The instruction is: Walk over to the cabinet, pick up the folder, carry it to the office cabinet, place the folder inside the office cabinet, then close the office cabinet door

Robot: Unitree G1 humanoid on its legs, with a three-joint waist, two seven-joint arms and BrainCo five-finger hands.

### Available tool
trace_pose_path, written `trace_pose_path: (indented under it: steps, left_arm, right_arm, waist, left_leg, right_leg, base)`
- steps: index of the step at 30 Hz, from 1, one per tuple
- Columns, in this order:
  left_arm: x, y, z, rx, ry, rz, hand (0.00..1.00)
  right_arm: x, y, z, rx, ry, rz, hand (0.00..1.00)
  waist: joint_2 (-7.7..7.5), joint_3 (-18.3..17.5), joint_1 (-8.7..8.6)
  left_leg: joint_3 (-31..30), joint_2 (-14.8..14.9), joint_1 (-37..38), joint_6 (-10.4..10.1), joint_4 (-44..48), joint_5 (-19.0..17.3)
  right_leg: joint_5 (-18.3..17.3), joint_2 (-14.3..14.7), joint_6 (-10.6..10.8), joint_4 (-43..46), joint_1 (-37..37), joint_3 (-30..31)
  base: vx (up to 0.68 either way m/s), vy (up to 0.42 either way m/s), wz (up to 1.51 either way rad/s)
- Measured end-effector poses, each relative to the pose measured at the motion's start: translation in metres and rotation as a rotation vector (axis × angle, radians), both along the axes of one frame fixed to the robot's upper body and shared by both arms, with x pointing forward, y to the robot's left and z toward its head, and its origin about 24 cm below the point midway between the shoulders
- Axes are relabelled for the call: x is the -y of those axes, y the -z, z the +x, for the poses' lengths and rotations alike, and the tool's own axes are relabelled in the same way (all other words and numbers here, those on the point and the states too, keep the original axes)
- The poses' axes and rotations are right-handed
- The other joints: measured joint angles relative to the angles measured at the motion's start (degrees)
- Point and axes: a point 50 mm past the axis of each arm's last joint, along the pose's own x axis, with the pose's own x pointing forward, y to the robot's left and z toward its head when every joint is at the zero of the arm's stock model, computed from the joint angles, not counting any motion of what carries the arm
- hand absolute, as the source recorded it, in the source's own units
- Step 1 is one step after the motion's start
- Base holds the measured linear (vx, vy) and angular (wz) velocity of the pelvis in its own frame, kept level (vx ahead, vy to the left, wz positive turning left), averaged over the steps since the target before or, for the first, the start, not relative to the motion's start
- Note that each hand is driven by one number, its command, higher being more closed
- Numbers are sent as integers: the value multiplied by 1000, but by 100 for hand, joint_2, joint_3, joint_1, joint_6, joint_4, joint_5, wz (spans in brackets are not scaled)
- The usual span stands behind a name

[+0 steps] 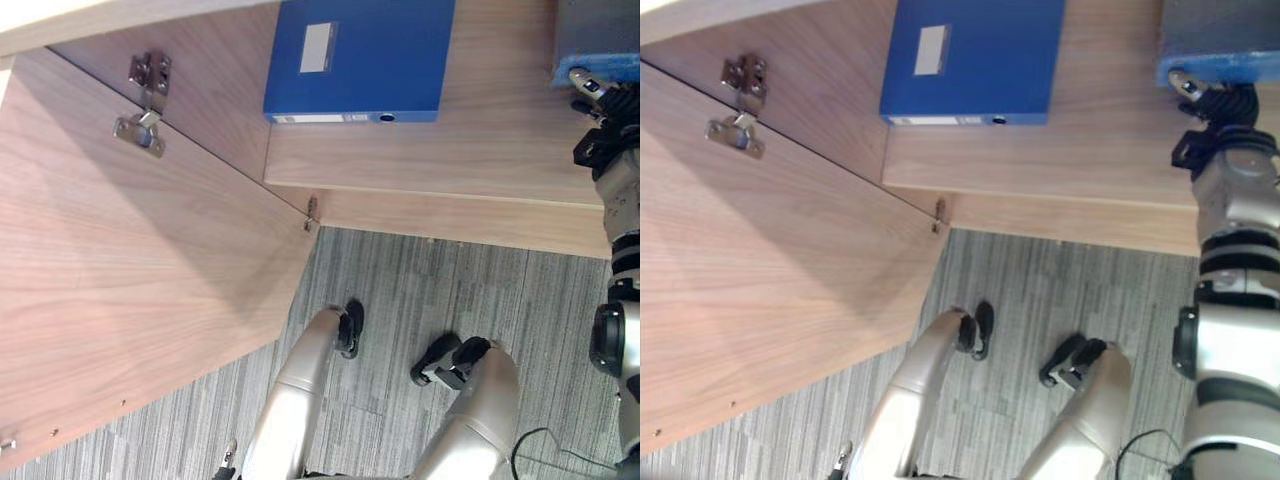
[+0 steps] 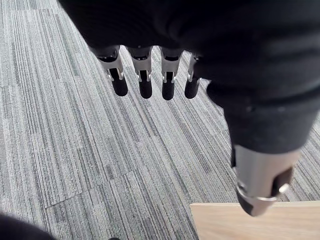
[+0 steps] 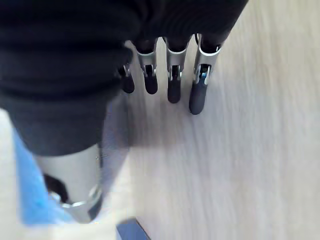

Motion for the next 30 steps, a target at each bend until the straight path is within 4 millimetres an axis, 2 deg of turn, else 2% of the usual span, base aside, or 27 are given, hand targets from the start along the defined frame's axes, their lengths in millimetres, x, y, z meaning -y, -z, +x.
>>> trace_pose_path:
  steps: [1,3,6,9,10,11,13,20,24,26,27,29,30]
  left_arm:
    - [0,0,0,8,4,-4,0]
    - [-1,0,1,16,11,-4,0]
    - [-2,-1,1,25,33,-7,0]
    - [-8,-2,2,39,49,1,0]
    - [-11,-2,2,39,56,9,0]
    - [-13,-3,3,41,61,16,0]
    - [-21,-7,10,77,72,36,0]
    - [-23,-10,16,127,85,41,0]
    - [-29,-11,14,112,100,56,0]
    - [-38,-13,17,117,106,79,0]
    - [-40,-13,19,121,106,84,0]
    - [-43,-17,33,156,100,93,0]
    - [-43,-17,34,159,100,94,0]
  right_arm:
    - [-3,-2,1,-32,-15,-85,0]
    - [-8,-2,2,-64,-37,-169,0]
    - [-24,4,5,-83,-148,-259,0]
    - [-55,29,13,-172,-268,-410,0]
    - [-71,43,17,-223,-322,-487,0]
    - [-79,49,18,-241,-355,-519,0]
    - [-102,74,19,-320,-456,-611,0]
    - [-117,113,17,-456,-569,-686,0]
    - [-151,155,14,-589,-659,-949,0]
    - [-181,176,9,-624,-733,-1110,0]
    - [-188,183,7,-651,-766,-1146,0]
    - [-204,233,-13,-815,-889,-1210,0]
    - [-210,249,-21,-854,-928,-1197,0]
  waist:
    - [-15,9,-19]
    - [-26,16,-28]
    - [-35,19,-41]
    - [-125,13,-63]
    - [-204,-17,-61]
    - [-246,-30,-66]
    - [-393,-105,-68]
    - [-431,-271,-56]
    - [-579,-438,-54]
    - [-671,-520,-61]
    - [-685,-529,-58]
    - [-690,-527,0]
    - [-691,-526,19]
  left_leg:
    - [-1,3,6,-2,-32,17]
    - [-3,31,6,-10,-58,31]
    - [-32,167,16,-31,-124,44]
    - [-30,300,238,-60,-317,89]
    - [-27,376,324,-92,-423,109]
    - [-26,410,372,-112,-481,125]
    - [-26,491,531,-152,-664,168]
    - [-48,585,796,-124,-803,194]
    - [46,769,1081,-98,-970,188]
    - [111,886,1201,-79,-989,173]
    - [129,913,1212,-77,-984,171]
    - [136,1001,1217,-77,-947,163]
    - [141,1038,1224,-80,-928,151]
  right_leg:
    - [6,7,-5,-14,2,-7]
    - [20,35,-11,-44,2,-24]
    - [109,202,-57,-213,60,-132]
    - [201,383,-63,-461,273,-194]
    - [253,479,-86,-604,354,-237]
    - [279,526,-86,-674,396,-255]
    - [342,635,-99,-875,546,-324]
    - [442,718,-116,-1159,931,-507]
    - [587,920,-115,-1493,1221,-550]
    - [640,1039,-130,-1603,1323,-533]
    - [647,1064,-138,-1608,1326,-524]
    - [672,1156,-167,-1632,1337,-523]
    - [681,1193,-173,-1646,1348,-523]
  base:
    - [14,-62,1]
    - [17,-62,-5]
    - [35,-52,-19]
    - [59,-54,-26]
    - [70,-53,-28]
    - [58,-45,-30]
    - [77,-56,-17]
    - [65,6,-4]
    - [44,41,-24]
    - [30,22,-28]
    - [11,10,-23]
    - [-8,-3,-15]
    - [-9,-2,-20]
